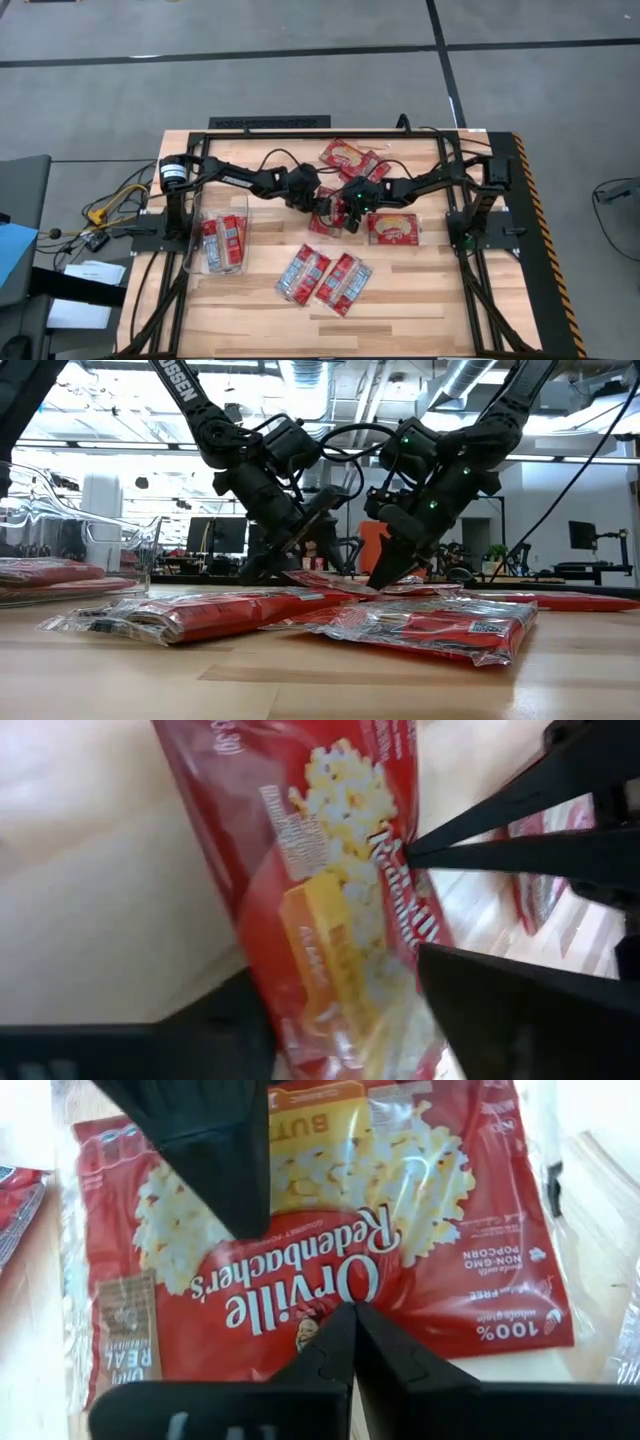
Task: Sort popcorn bags into baskets
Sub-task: Put the red popcorn bag into the transparent bin
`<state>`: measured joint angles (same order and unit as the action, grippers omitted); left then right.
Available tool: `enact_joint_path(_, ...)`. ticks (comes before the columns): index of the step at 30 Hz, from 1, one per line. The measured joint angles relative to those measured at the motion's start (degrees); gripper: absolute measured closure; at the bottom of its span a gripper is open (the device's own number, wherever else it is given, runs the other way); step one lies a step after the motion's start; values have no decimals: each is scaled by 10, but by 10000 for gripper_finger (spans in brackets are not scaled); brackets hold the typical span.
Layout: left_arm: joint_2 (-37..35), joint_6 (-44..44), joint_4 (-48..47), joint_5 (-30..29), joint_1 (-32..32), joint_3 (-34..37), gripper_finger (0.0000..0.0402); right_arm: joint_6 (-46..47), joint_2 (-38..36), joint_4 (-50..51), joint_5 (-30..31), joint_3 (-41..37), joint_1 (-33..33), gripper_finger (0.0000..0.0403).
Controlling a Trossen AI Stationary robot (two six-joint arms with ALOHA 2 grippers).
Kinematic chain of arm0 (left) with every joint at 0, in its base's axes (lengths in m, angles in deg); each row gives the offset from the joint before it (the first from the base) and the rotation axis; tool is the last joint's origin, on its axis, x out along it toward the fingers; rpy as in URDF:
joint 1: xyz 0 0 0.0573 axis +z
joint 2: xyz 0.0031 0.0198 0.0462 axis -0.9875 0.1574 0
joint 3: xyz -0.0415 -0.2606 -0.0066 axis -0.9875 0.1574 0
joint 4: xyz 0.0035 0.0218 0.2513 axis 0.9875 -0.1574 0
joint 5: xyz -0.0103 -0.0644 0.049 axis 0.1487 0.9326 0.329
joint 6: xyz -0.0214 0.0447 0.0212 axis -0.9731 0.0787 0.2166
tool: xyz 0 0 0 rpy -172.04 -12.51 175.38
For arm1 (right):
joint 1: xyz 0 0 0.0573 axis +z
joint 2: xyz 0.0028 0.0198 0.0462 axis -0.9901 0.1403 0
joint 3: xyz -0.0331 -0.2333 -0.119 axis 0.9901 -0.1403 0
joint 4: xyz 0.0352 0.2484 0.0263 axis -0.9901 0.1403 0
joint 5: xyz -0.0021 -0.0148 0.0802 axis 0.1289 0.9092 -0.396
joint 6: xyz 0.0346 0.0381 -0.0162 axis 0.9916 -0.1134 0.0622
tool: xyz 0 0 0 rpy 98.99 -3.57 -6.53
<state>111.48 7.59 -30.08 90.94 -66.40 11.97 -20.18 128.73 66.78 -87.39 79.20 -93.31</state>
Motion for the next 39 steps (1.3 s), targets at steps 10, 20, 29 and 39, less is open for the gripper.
enact_joint_path(10, -7, 9, 2, 22, 5, 0, 393, -18, -96, 62, 18, -1, 0, 384)
enact_joint_path(20, -233, -15, -233, 25, 3, 0, 399, -47, -214, 146, 93, -1, -11, 366)
enact_joint_path(29, -507, -157, -551, -146, -80, -1, 400, -47, -235, 152, 95, -1, -27, 371)
enact_joint_path(39, -636, -309, -845, -247, -178, -1, 400, -49, -209, 144, 89, -1, -22, 378)
